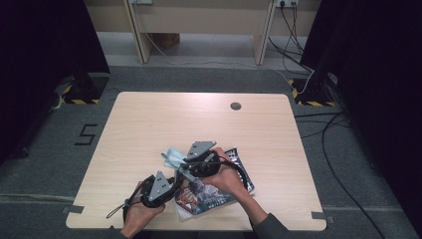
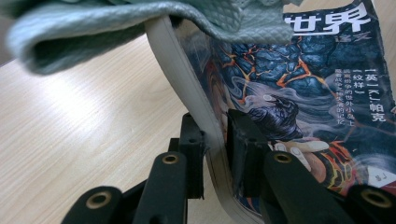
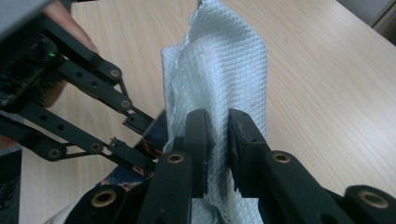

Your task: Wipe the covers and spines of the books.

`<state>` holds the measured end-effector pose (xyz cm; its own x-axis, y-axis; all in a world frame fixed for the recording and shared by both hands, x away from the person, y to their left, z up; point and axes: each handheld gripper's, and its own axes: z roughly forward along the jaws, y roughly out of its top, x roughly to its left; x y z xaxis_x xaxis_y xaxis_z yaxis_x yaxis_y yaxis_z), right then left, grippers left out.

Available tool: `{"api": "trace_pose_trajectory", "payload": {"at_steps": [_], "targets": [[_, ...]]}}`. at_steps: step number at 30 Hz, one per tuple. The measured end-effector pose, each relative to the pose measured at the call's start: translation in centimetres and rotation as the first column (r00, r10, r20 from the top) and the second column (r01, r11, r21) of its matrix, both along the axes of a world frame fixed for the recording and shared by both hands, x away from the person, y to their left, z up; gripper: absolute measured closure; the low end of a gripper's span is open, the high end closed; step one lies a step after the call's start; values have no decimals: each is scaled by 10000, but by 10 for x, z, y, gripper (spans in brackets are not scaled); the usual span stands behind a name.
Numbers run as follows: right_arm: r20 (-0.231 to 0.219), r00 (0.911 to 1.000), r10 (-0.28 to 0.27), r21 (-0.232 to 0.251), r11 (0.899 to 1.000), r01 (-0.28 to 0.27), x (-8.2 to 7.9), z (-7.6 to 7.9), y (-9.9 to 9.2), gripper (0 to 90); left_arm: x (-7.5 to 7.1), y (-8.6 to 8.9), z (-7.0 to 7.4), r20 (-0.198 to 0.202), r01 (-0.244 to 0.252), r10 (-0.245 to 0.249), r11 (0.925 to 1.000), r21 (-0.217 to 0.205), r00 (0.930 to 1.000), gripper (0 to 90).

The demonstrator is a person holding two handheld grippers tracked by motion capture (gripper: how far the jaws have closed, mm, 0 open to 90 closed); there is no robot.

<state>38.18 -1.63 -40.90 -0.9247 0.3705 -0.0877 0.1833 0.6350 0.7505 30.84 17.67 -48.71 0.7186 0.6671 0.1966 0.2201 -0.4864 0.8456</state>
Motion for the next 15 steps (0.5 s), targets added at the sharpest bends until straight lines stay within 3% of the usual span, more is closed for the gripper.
{"api": "trace_pose_trajectory", "payload": {"at_steps": [3, 7, 10, 14, 15], "targets": [[6, 10000, -62, -165, 9998, 62, 6, -2, -5, 789, 0, 1, 0, -40, 16, -16, 10000, -30, 10000, 762], [-380, 9982, -459, -249, 9987, 450, 14, -6, -15, 789, 0, 1, 0, -35, 30, -30, 10000, -9, 10000, 760], [-287, 9983, -515, -391, 9980, 503, 21, -9, -20, 789, 0, 1, 0, -75, 29, -29, 10000, 16, 10000, 760], [-577, 9952, -789, -315, 9965, 772, 24, -11, -26, 789, 0, 1, 0, -81, 41, -41, 10000, 13, 10000, 759], [-419, 9967, -693, -338, 9971, 679, 25, -11, -25, 789, 0, 1, 0, -73, 33, -33, 10000, 22, 10000, 758]]}}
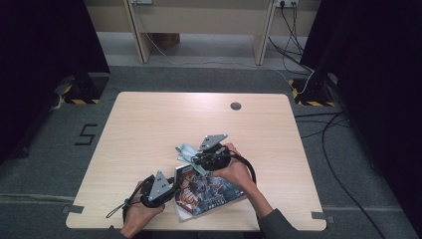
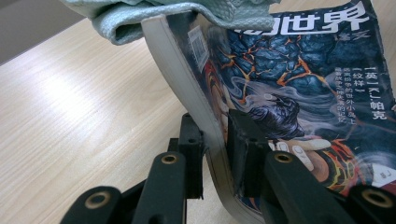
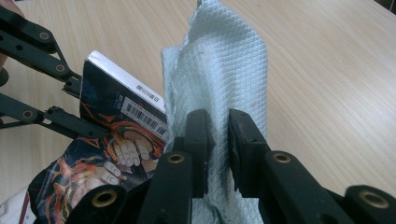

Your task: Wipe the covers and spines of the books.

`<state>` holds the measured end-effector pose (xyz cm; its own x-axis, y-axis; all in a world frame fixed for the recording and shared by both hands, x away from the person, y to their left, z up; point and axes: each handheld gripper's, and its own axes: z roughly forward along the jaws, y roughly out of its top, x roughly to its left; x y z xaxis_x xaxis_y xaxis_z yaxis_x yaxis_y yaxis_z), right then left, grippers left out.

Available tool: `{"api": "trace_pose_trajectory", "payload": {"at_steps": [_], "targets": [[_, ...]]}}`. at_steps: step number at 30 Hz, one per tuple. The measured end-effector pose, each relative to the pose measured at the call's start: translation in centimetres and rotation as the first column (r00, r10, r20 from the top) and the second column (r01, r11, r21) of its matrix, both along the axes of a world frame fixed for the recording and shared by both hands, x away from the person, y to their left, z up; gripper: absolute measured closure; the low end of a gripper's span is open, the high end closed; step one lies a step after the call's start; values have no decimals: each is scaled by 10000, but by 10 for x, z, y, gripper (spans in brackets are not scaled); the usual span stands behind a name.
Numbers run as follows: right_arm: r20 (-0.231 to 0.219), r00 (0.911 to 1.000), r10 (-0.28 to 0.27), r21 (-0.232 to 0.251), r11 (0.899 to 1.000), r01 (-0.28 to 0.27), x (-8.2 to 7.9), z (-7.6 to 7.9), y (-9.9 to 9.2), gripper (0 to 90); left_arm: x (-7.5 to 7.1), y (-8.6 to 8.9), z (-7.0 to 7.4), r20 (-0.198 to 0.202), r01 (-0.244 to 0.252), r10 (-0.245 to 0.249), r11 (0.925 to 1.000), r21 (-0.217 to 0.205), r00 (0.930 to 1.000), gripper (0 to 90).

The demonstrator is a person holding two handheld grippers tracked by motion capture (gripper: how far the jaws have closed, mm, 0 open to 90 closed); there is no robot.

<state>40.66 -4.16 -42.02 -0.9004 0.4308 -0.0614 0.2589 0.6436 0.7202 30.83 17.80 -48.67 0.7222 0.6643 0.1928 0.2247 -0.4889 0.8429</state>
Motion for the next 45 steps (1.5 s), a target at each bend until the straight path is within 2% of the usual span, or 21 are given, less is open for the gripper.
{"api": "trace_pose_trajectory", "payload": {"at_steps": [2, 6, 10, 14, 17, 19, 22, 23, 26, 27, 29, 31, 37, 40, 42, 45], "targets": [[-22, 9999, -125, -65, 9999, 125, -4, 1, 3, 789, 0, 0, 0, 30, 0, 0, 10000, 2, 10000, 758], [36, 9997, 248, 125, 9996, -249, -12, 6, 12, 788, 0, -1, 0, 112, -2, 2, 10000, 10, 9999, 758], [326, 9962, 803, 376, 9960, -815, -21, 11, 22, 786, -1, -2, -1, 236, 45, -47, 9999, 100, 9997, 758], [434, 9943, 977, 450, 9940, -996, -26, 14, 26, 786, -2, -3, 1, 304, 90, -97, 9997, 226, 9995, 758], [88, 9958, 914, 616, 9939, -918, -25, 13, 24, 788, -2, -4, 0, 339, 86, -95, 9997, 237, 9994, 758], [109, 9947, 1022, 703, 9922, -1027, -22, 13, 23, 788, -2, -4, 0, 334, 86, -95, 9997, 246, 9994, 758], [57, 9960, 888, 570, 9944, -890, -19, 11, 19, 788, -2, -3, 0, 331, 87, -95, 9997, 241, 9994, 757], [-128, 9971, 753, 611, 9954, -743, -17, 10, 17, 787, -2, -4, 0, 330, 80, -88, 9997, 243, 9994, 757], [-43, 9975, 704, 467, 9964, -701, -11, 7, 12, 788, -1, -3, 0, 304, 89, -96, 9996, 252, 9995, 756], [-181, 9987, 480, 482, 9977, -471, -11, 6, 10, 787, -1, -3, -1, 277, 68, -75, 9997, 248, 9996, 756], [-201, 9988, 452, 421, 9981, -444, -6, 3, 7, 787, -1, -3, -1, 362, 89, -99, 9996, 285, 9993, 754], [-307, 9991, 301, 394, 9988, -288, -3, 1, 3, 787, -1, -3, -1, 224, 84, -91, 9996, 270, 9997, 754], [-485, 9988, -12, 200, 9998, 22, 9, -3, -9, 787, -2, -3, 0, 252, 99, -106, 9996, 261, 9996, 752], [-740, 9966, -352, 172, 9992, 366, 15, -7, -17, 787, -2, -3, 0, 264, 113, -120, 9996, 267, 9996, 752], [-738, 9962, -457, 154, 9988, 469, 20, -10, -22, 787, -2, -3, 0, 232, 106, -112, 9996, 256, 9997, 751], [-871, 9920, -914, 24, 9958, 919, 27, -15, -31, 787, -2, -3, 0, 260, 112, -118, 9996, 243, 9996, 750]]}}
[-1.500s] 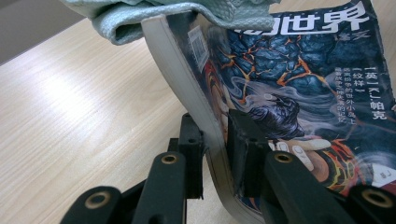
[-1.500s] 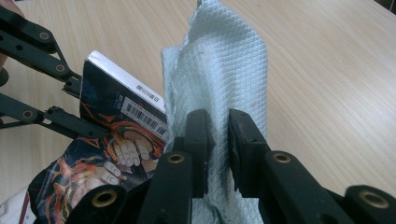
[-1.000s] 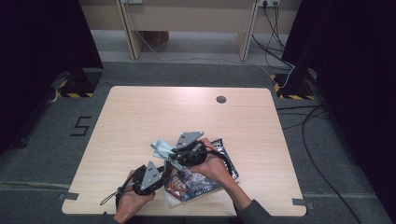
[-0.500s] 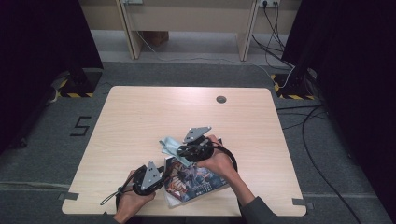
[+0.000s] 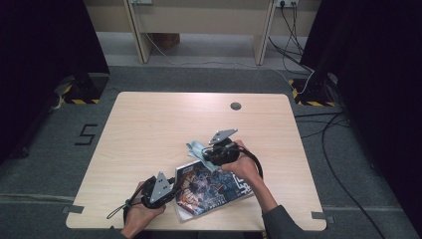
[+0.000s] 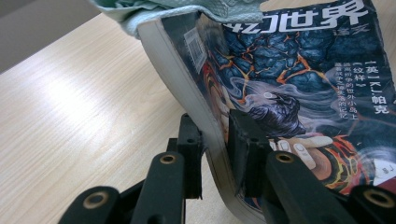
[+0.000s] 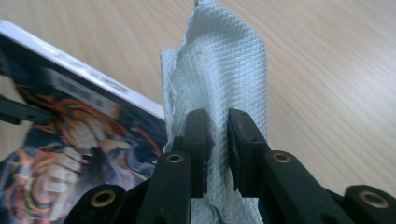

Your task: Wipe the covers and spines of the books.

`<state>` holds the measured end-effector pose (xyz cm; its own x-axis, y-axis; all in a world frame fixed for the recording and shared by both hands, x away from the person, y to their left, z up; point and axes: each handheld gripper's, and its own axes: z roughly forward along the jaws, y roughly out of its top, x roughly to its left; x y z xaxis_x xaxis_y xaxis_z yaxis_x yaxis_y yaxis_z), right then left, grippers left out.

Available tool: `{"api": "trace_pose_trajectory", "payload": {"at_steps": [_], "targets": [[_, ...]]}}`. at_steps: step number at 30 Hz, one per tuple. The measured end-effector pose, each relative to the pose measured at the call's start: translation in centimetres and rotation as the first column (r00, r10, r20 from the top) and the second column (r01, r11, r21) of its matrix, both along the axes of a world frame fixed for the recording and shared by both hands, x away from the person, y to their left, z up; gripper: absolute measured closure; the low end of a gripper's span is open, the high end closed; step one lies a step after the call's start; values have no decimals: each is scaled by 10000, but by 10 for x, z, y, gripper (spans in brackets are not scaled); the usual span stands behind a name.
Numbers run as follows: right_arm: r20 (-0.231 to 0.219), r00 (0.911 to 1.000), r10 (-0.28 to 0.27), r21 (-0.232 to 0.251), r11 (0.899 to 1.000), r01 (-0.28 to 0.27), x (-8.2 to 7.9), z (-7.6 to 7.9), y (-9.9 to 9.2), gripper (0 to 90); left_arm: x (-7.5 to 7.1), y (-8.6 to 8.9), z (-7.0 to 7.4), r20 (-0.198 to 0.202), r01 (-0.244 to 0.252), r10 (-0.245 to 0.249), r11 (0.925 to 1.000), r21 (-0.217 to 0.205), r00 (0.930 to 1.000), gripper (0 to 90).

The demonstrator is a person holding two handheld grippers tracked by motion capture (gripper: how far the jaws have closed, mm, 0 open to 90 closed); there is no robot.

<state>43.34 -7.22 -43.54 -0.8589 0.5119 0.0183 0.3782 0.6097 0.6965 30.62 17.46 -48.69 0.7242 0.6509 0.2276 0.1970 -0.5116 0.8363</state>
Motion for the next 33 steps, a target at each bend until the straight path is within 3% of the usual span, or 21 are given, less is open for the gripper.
{"api": "trace_pose_trajectory", "payload": {"at_steps": [7, 16, 21, 24, 29, 33], "targets": [[-112, 9964, -840, -174, 9963, 838, 15, -13, -20, 789, 0, 0, 0, -1, 16, -16, 10000, -10, 10000, 748], [-239, 9840, -1768, -212, 9841, 1763, 27, -23, -37, 790, 0, 0, 1, 49, 34, -34, 10000, 11, 10000, 747], [144, 9852, -1708, -459, 9841, 1713, 23, -19, -30, 792, 0, 1, 1, 34, 16, -16, 10000, -41, 10000, 746], [219, 9903, -1371, -331, 9899, 1378, 19, -15, -23, 792, 0, 1, 1, 30, -3, 3, 10000, -31, 10000, 745], [109, 9953, -963, 307, 9949, 959, 13, -9, -14, 793, 0, 1, 2, 125, 34, -34, 10000, 10, 9999, 745], [96, 9947, -1024, 387, 9940, 1019, 14, -9, -13, 795, -1, 0, 2, 195, 75, -77, 9999, 93, 9998, 745]]}}
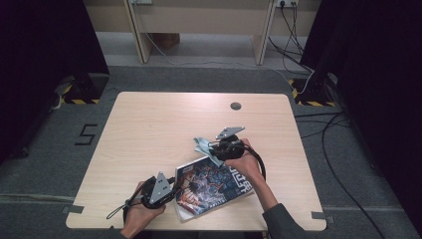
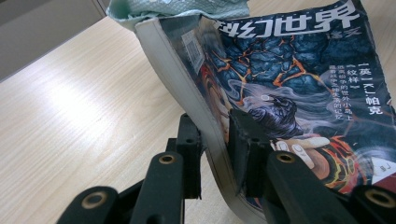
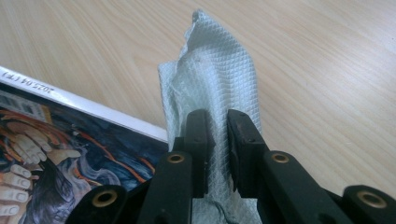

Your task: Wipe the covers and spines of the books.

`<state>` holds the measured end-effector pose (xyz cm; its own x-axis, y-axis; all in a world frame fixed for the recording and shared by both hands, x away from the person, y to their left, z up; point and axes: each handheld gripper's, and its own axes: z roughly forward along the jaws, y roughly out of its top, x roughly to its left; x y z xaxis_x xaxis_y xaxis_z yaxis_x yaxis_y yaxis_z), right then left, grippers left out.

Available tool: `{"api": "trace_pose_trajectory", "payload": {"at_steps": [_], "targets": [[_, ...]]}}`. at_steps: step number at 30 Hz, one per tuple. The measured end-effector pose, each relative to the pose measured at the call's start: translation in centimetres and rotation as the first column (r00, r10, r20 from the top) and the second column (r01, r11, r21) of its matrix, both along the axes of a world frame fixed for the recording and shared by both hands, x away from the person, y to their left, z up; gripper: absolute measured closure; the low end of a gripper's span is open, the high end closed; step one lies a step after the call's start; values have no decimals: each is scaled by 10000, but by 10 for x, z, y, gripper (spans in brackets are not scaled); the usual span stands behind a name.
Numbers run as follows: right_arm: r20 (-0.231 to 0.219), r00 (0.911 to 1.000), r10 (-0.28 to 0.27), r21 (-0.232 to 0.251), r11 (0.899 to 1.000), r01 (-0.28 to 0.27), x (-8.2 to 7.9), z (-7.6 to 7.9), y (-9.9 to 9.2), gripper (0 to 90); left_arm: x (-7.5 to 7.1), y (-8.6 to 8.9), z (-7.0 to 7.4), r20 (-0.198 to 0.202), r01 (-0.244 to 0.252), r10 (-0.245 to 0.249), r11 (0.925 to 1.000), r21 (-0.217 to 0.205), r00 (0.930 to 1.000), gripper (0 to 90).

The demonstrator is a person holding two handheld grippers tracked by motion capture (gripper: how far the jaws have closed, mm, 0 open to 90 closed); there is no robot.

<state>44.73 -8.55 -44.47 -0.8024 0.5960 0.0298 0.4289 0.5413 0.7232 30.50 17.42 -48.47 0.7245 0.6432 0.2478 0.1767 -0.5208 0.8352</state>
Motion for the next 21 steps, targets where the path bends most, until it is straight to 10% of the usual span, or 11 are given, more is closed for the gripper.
{"api": "trace_pose_trajectory", "payload": {"at_steps": [21], "targets": [[-284, 9828, -1823, -227, 9831, 1817, 25, -25, -40, 806, -1, -1, 0, 104, 53, -53, 10000, 29, 9999, 746]]}}
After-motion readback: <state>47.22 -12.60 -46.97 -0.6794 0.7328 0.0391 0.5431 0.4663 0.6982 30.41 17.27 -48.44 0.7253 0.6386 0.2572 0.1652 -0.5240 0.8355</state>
